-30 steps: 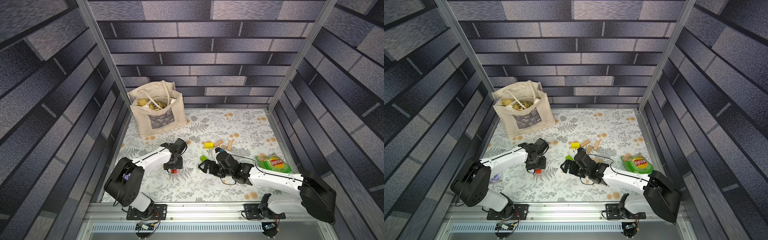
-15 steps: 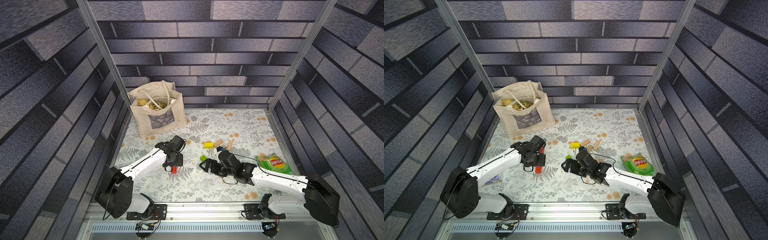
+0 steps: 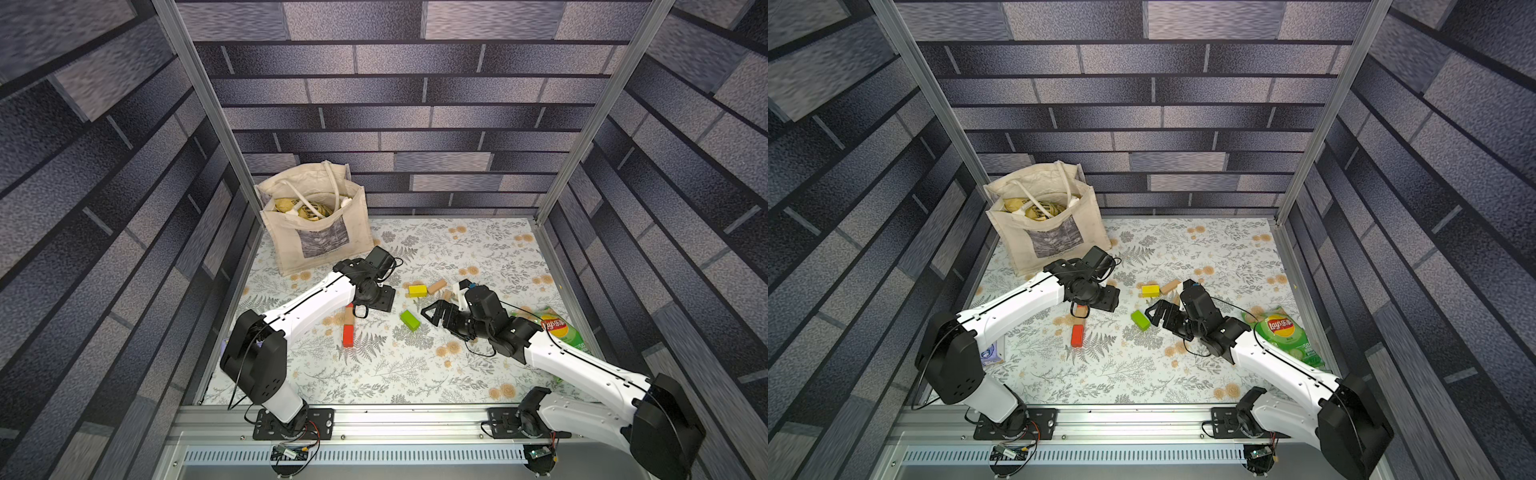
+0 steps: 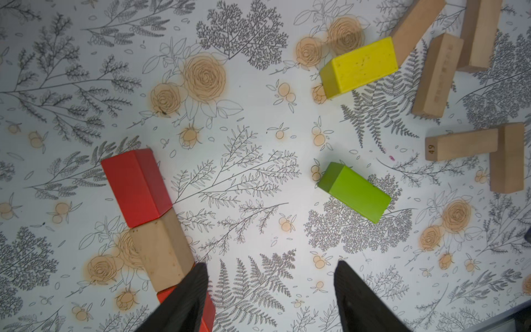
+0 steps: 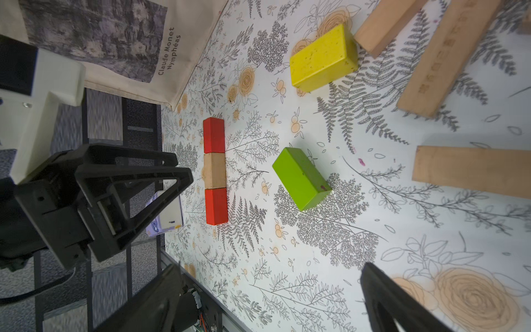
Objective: Assemble the letter k with building blocks
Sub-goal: Pick up the building block from the center of the board.
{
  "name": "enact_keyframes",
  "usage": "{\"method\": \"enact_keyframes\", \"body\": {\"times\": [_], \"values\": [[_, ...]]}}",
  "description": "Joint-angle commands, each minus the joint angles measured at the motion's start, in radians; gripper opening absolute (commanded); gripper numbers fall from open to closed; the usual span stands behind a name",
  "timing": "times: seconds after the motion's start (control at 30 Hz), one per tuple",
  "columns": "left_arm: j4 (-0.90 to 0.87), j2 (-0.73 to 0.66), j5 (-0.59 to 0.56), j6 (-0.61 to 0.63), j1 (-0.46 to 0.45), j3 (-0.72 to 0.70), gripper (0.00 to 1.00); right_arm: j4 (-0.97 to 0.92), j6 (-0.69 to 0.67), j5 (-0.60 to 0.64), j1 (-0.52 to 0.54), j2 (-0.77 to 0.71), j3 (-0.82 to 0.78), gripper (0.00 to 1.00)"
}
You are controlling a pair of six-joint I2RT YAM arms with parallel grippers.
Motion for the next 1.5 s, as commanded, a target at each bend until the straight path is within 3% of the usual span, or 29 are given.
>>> {"method": "enact_keyframes", "body": {"times": [0.0,0.2,0.47,0.73,0.9,1.23,1.47], "values": [[-0.022,0.08,0.021,0.118,-0.001,0.098,0.72,-0.081,-0.056,-0.052,-0.04,0.015,0.01,1.0],[-0.091,0.264,0.024,0.245,-0.001,0.331,0.71,-0.118,-0.09,-0.079,-0.118,-0.002,0.023,1.0],[-0.158,0.426,0.047,0.317,-0.002,0.567,0.7,-0.183,-0.167,-0.152,-0.263,-0.016,0.042,1.0],[-0.217,0.564,0.015,0.377,-0.017,0.747,0.7,-0.135,-0.169,-0.205,-0.311,0.008,0.011,1.0],[-0.228,0.605,0.044,0.385,-0.023,0.78,0.69,-0.133,-0.176,-0.216,-0.324,0.012,0.005,1.0],[-0.154,0.612,0.097,0.417,-0.075,0.702,0.7,-0.109,-0.174,-0.235,-0.345,0.018,-0.011,1.0],[-0.173,0.654,0.078,0.458,-0.093,0.747,0.71,-0.107,-0.171,-0.241,-0.353,0.002,-0.026,1.0]]}}
